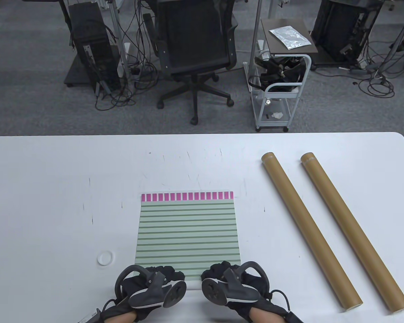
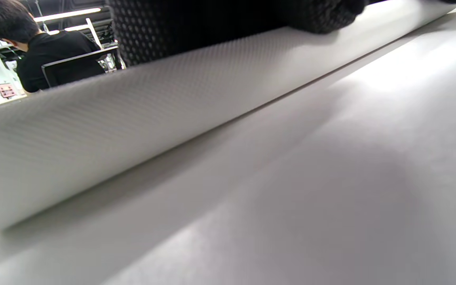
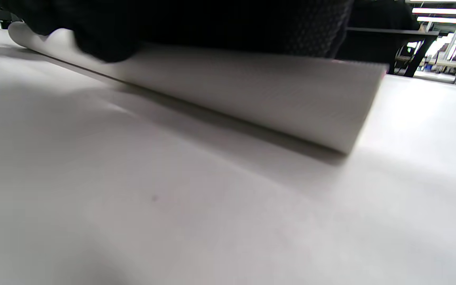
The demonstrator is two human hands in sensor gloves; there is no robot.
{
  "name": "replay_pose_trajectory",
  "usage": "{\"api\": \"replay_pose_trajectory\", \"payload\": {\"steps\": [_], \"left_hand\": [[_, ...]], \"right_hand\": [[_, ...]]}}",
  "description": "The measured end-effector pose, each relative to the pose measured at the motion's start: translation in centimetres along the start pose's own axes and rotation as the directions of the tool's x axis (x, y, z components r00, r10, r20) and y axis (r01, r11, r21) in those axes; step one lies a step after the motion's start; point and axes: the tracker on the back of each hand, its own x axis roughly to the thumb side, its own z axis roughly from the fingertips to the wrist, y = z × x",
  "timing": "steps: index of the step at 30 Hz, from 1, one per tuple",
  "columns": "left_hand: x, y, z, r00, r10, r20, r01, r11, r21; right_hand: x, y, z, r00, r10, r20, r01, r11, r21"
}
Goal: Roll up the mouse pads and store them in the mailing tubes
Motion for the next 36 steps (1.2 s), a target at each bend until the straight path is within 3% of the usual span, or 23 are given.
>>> {"api": "replay_pose_trajectory", "payload": {"steps": [5, 11, 22, 28, 36], "left_hand": [[-0.7, 0.5, -0.1, 1.0, 0.007, -0.029, -0.007, 1.0, -0.005], [-0.2, 0.9, 0.9, 0.993, -0.117, -0.022, 0.118, 0.988, 0.096], [-1.1, 0.5, 0.0, 0.999, 0.013, -0.04, -0.013, 1.0, 0.005], [-0.3, -0.1, 0.4, 0.993, -0.112, -0.023, 0.113, 0.993, 0.029], [0.6, 0.3, 0.8, 0.991, -0.131, 0.033, 0.131, 0.991, 0.01]], "right_hand": [[0.6, -0.3, 0.0, 0.996, 0.091, -0.001, -0.091, 0.994, -0.053], [0.8, -0.4, 0.1, 0.993, 0.114, 0.002, -0.114, 0.991, -0.066], [1.0, 0.1, 0.1, 0.988, 0.156, 0.012, -0.155, 0.986, -0.059], [0.8, 0.1, -0.2, 0.993, 0.119, -0.014, -0.12, 0.991, -0.053], [1.0, -0.3, 0.1, 0.997, 0.072, 0.018, -0.072, 0.997, 0.004]]}}
